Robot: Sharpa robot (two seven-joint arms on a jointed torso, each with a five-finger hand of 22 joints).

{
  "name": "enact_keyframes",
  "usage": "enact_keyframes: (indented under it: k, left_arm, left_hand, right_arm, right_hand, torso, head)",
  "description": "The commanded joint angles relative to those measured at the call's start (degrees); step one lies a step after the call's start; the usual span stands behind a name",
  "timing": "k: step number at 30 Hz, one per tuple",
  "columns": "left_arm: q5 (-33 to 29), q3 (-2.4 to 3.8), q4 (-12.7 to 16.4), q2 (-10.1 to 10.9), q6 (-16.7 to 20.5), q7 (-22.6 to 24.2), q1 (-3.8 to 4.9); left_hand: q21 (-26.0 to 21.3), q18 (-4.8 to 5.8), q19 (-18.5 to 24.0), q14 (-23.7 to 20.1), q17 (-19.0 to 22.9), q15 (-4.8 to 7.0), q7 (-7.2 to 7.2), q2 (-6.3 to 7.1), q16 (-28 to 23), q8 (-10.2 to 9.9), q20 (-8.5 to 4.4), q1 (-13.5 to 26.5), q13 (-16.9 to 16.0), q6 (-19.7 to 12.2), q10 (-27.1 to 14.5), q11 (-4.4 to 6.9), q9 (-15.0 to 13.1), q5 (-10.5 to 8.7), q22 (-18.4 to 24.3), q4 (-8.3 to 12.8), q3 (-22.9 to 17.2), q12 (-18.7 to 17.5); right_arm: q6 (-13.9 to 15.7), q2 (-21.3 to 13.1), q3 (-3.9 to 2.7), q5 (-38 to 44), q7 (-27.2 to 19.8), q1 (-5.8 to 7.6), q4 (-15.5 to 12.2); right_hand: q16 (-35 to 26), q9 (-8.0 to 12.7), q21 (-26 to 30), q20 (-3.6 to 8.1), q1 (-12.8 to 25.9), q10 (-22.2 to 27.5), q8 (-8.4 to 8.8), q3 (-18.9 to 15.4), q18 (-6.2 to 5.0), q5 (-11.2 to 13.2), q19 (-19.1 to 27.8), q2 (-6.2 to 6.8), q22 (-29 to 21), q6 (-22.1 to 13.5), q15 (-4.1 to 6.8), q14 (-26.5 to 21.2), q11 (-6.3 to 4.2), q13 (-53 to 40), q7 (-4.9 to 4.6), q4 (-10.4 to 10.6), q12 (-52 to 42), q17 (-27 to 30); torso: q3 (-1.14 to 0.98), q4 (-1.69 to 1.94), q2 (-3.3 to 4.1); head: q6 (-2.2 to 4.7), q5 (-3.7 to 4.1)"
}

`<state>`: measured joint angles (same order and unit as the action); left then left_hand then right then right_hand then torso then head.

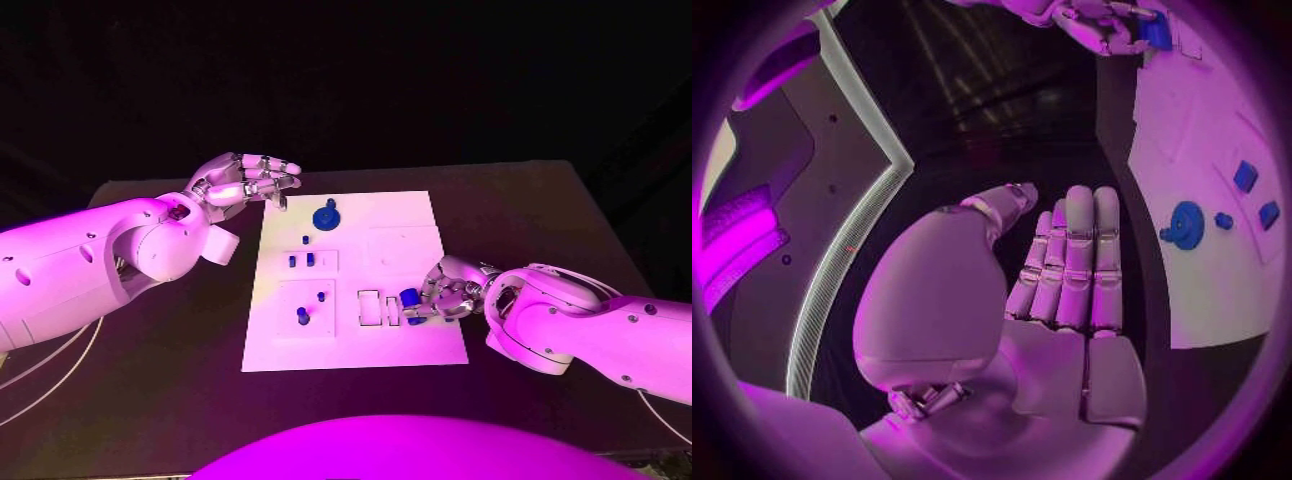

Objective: Assemble the parts on the task board

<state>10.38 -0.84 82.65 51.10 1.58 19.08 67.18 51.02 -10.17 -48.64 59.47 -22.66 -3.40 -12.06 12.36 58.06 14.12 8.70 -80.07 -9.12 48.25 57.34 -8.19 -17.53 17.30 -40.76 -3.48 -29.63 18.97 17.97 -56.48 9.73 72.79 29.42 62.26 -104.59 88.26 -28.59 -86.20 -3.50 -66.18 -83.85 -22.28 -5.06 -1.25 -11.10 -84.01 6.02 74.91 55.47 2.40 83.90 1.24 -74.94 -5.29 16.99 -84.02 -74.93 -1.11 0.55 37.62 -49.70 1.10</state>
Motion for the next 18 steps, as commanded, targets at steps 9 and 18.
enact_keyframes:
  k: [9,18]
  left_arm:
    - [-0.6,0.03,0.4,0.1,-0.6,0.4,0.02]
    - [-0.7,0.03,0.3,0.0,-0.5,0.4,0.02]
  left_hand:
    - [-0.1,-0.34,-0.1,-0.2,0.0,-0.23,-0.05,-0.12,-0.2,0.1,0.45,0.3,0.0,-0.2,-0.4,0.15,0.1,-0.17,0.0,-0.1,0.3,0.4]
    - [-0.2,-0.35,-0.2,-0.1,0.0,-0.23,-0.04,-0.15,-0.3,0.1,0.45,0.4,-0.1,-0.2,-0.4,0.16,0.1,-0.16,0.1,-0.1,0.3,0.4]
  right_arm:
    - [-2.3,1.1,0.27,1.4,4.5,-0.84,1.3]
    - [1.9,0.0,0.24,-0.5,3.8,-0.56,-0.8]
  right_hand:
    - [0.4,0.2,-0.4,0.57,-12.8,-1.7,-0.02,3.4,0.58,-0.4,-5.1,-3.38,14.2,-1.2,0.78,5.1,-0.62,-8.6,0.21,-3.0,0.5,-10.2]
    - [0.4,1.2,-0.9,0.71,-16.5,-2.0,0.5,8.4,0.68,-0.3,-5.2,-1.67,14.3,0.2,0.87,5.1,-0.74,-9.1,0.34,-2.6,0.2,-10.3]
  torso:
    - [0.0,-0.14,-0.18]
    - [-0.04,-0.21,-0.18]
  head:
    - [-0.23,-0.45]
    - [0.31,-0.52]
